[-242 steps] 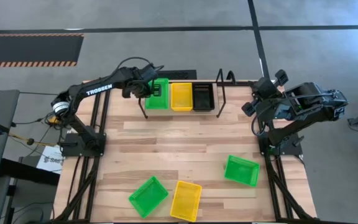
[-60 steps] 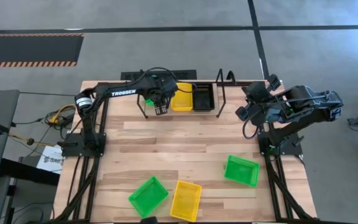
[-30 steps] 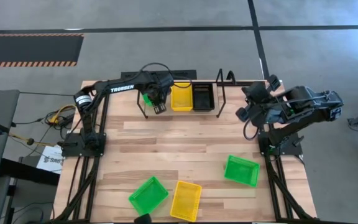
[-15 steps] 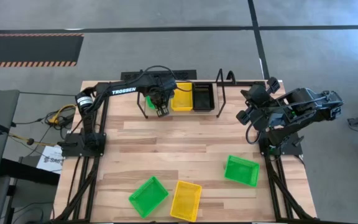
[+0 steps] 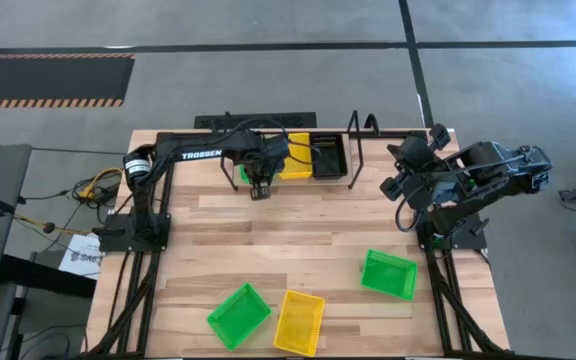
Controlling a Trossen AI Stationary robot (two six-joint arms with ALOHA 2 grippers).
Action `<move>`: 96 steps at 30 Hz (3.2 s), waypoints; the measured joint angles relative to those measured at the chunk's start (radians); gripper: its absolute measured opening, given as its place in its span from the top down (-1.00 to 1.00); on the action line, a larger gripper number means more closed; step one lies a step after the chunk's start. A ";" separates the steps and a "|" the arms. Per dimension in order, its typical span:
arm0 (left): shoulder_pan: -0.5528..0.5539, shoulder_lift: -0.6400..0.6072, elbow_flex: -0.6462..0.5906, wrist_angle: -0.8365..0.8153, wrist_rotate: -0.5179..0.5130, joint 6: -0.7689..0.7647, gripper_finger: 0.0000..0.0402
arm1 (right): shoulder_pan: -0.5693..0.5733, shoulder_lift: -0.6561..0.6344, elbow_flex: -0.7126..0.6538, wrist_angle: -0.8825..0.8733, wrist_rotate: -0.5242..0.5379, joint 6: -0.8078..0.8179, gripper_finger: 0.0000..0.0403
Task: Stack baskets on shelf by color
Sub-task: Put the top left green bin on the shelf
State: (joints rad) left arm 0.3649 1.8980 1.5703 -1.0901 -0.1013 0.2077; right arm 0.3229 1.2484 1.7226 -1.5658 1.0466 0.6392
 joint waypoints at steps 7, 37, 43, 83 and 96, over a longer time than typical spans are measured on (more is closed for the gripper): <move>0.000 0.000 0.000 0.000 0.000 -0.007 1.00 | 0.000 0.000 0.000 0.000 0.000 0.000 0.99; -0.003 0.001 0.056 -0.026 0.016 -0.174 0.35 | 0.000 0.000 0.000 0.001 -0.001 0.006 0.99; -0.003 0.001 0.203 -0.109 0.011 -0.329 0.33 | 0.000 0.000 0.000 0.001 -0.001 0.008 0.99; -0.600 -0.412 0.235 -0.484 -0.694 -1.147 1.00 | -0.481 0.292 0.000 0.692 -0.928 -0.796 1.00; -0.693 -0.615 -0.151 -0.481 -0.682 -1.449 1.00 | -0.675 0.685 0.123 0.828 -1.262 -0.772 1.00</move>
State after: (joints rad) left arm -0.3285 1.2827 1.4193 -1.5708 -0.7830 -1.2409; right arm -0.3521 1.9334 1.8451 -0.7374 -0.2157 -0.1333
